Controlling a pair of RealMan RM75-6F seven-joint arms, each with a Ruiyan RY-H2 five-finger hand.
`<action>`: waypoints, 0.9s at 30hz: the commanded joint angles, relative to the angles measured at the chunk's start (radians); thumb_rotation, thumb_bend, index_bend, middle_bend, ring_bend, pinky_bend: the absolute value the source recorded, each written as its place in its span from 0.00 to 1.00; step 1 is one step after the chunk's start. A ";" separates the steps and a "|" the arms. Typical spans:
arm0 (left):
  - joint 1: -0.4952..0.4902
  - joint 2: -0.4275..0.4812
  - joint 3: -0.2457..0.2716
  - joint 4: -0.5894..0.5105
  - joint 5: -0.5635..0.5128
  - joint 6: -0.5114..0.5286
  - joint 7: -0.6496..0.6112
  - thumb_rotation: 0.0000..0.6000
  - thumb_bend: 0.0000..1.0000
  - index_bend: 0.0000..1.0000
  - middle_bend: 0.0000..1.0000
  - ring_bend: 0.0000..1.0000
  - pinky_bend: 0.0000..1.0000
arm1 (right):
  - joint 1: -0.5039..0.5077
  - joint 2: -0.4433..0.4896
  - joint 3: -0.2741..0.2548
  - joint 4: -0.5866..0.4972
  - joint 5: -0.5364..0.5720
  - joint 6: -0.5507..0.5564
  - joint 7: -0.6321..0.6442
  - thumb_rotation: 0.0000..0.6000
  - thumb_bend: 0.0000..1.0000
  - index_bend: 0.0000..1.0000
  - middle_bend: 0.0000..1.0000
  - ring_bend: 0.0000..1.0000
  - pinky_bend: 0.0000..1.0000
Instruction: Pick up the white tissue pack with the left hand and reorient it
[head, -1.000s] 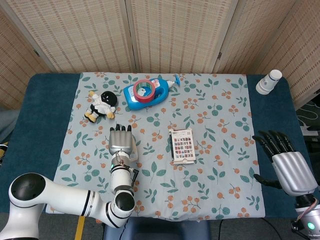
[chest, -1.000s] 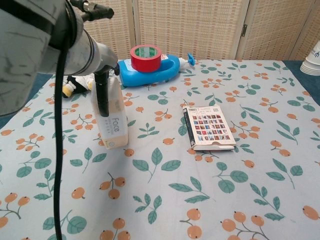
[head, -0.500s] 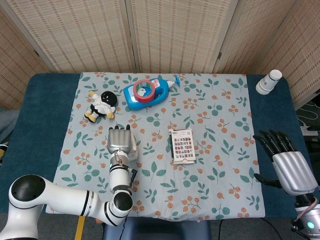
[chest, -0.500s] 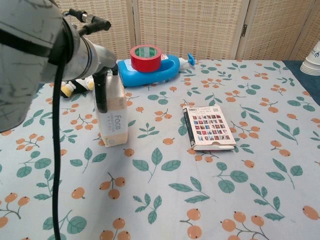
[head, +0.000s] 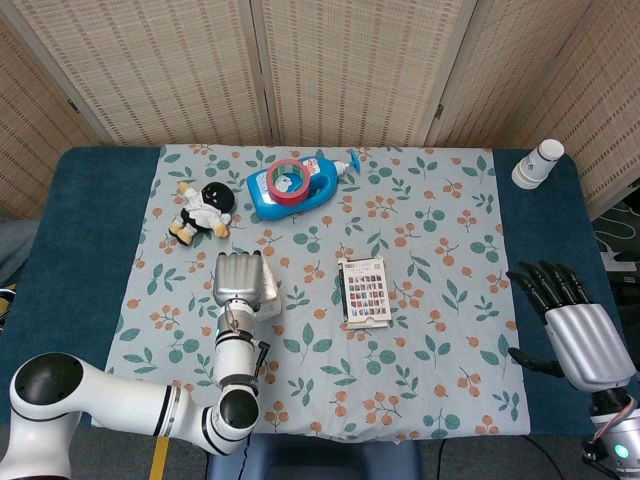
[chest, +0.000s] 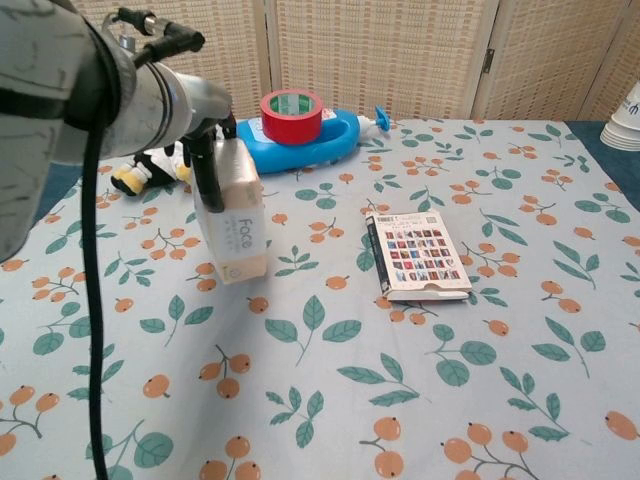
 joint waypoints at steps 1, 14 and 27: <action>0.084 0.027 -0.045 -0.063 0.141 -0.051 -0.216 1.00 0.29 0.46 0.61 0.33 0.28 | 0.000 -0.002 -0.001 0.000 -0.001 -0.001 -0.004 1.00 0.11 0.14 0.06 0.00 0.04; 0.446 0.031 0.134 0.016 0.747 -0.257 -1.056 1.00 0.25 0.48 0.65 0.37 0.26 | 0.010 -0.027 -0.004 0.004 0.022 -0.021 -0.050 1.00 0.11 0.14 0.06 0.00 0.04; 0.624 -0.159 0.253 0.395 1.099 -0.232 -1.565 1.00 0.22 0.45 0.63 0.34 0.23 | 0.014 -0.044 -0.004 0.006 0.042 -0.023 -0.088 1.00 0.11 0.14 0.06 0.00 0.04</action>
